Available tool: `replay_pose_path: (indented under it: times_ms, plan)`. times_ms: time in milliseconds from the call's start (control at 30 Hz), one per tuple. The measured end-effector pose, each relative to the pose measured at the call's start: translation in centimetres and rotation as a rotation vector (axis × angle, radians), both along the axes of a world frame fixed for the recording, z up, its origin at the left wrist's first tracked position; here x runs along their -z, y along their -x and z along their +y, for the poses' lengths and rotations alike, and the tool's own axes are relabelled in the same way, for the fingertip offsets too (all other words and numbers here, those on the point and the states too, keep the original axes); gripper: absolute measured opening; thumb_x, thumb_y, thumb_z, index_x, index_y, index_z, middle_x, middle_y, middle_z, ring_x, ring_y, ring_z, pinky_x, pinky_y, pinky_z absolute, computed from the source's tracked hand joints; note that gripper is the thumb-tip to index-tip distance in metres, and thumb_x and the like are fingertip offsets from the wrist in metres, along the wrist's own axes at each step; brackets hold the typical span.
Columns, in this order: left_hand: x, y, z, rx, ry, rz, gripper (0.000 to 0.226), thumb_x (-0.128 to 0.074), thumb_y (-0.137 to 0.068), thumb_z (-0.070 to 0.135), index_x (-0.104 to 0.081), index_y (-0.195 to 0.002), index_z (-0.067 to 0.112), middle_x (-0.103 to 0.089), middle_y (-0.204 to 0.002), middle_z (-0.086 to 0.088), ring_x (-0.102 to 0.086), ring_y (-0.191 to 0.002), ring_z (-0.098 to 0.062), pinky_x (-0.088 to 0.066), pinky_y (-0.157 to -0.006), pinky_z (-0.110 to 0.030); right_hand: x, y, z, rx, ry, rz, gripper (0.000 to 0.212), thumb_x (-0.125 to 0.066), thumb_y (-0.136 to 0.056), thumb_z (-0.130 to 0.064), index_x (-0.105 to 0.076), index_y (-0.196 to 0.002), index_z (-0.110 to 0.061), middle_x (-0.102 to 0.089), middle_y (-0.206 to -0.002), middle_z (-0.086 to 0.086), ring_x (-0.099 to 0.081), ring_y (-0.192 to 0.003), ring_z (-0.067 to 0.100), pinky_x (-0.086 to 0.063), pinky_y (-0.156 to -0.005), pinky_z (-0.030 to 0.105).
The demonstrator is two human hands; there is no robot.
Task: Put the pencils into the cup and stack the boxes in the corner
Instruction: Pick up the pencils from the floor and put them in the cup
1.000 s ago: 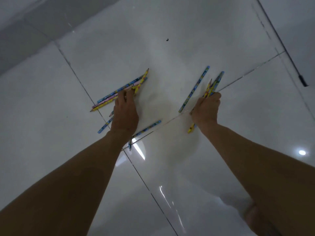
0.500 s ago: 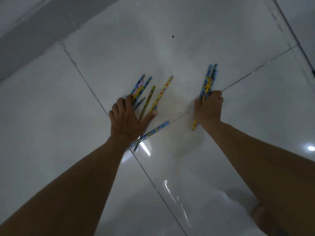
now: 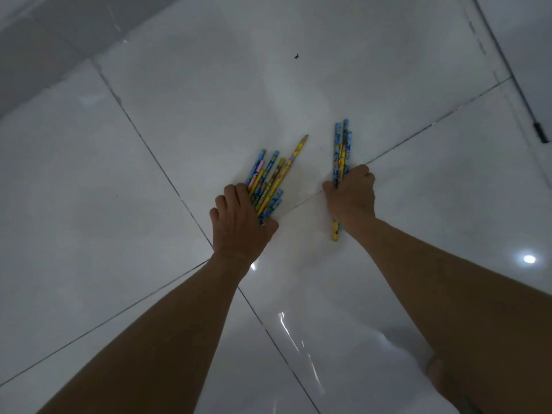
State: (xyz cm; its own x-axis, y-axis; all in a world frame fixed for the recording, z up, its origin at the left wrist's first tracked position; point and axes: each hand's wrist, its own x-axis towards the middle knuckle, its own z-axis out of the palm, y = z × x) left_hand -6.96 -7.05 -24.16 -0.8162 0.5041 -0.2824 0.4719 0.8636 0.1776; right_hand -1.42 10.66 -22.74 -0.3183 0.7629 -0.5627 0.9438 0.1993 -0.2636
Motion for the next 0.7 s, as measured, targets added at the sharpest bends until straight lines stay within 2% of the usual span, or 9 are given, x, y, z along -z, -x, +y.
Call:
replay_pose_path:
  times_ms: [200,300,367,467,600,700]
  plan:
    - [1.1,-0.3,2.4,0.038,0.126,0.116,0.022,-0.054,-0.071,0.019,-0.051,-0.090,0.010,-0.053,-0.079,-0.008,-0.053,-0.064,-0.025,-0.041,-0.052,-0.030,-0.2,-0.9,-0.4,-0.145,-0.047,-0.006,0.049,-0.057,-0.091,-0.022,-0.036,-0.124,0.006,-0.044,-0.126,0.024,-0.052,-0.112,0.039,-0.044,-0.090,0.040]
    - [1.9,-0.6,2.4,0.107,0.215,0.213,0.004,-0.049,-0.084,0.013,-0.049,-0.087,0.015,-0.053,-0.075,-0.002,-0.052,-0.059,-0.019,-0.040,-0.050,-0.028,-0.1,-1.4,-1.0,-0.199,-0.069,0.008,0.046,-0.055,-0.092,-0.020,-0.037,-0.123,0.008,-0.044,-0.123,0.025,-0.050,-0.111,0.038,-0.043,-0.091,0.042]
    - [2.2,-0.7,2.4,0.144,0.276,0.215,0.004,-0.051,-0.086,0.014,-0.048,-0.087,0.017,-0.052,-0.075,0.000,-0.052,-0.060,-0.017,-0.040,-0.051,-0.027,0.1,-1.5,-1.1,-0.211,-0.075,-0.022,0.046,-0.054,-0.093,-0.022,-0.037,-0.124,0.009,-0.044,-0.125,0.025,-0.049,-0.113,0.039,-0.041,-0.093,0.041]
    - [2.1,-0.4,2.6,0.167,0.304,0.203,0.016,-0.060,-0.077,0.019,-0.045,-0.084,0.018,-0.052,-0.074,0.001,-0.051,-0.059,-0.016,-0.037,-0.050,-0.025,0.0,-1.8,-1.1,-0.304,-0.083,-0.050,0.044,-0.048,-0.096,-0.021,-0.037,-0.125,0.010,-0.043,-0.126,0.026,-0.047,-0.114,0.039,-0.039,-0.094,0.043]
    - [1.3,-0.4,2.6,0.211,0.351,0.173,0.027,-0.062,-0.072,0.019,-0.037,-0.082,0.018,-0.052,-0.070,0.003,-0.050,-0.054,-0.013,-0.034,-0.047,-0.023,-0.1,-3.0,-1.5,-0.268,0.022,0.035,0.032,-0.042,-0.095,-0.009,-0.037,-0.123,0.005,-0.038,-0.126,0.027,-0.043,-0.114,0.036,-0.033,-0.080,0.037]
    - [0.4,0.2,2.6,0.208,0.336,0.112,0.027,-0.069,-0.069,0.021,-0.044,-0.079,0.018,-0.053,-0.063,0.004,-0.050,-0.050,-0.013,-0.034,-0.046,-0.022,-0.3,-3.8,-1.6,-0.338,0.033,0.042,0.031,-0.038,-0.095,-0.008,-0.037,-0.122,0.007,-0.039,-0.124,0.028,-0.045,-0.113,0.037,-0.032,-0.079,0.034]
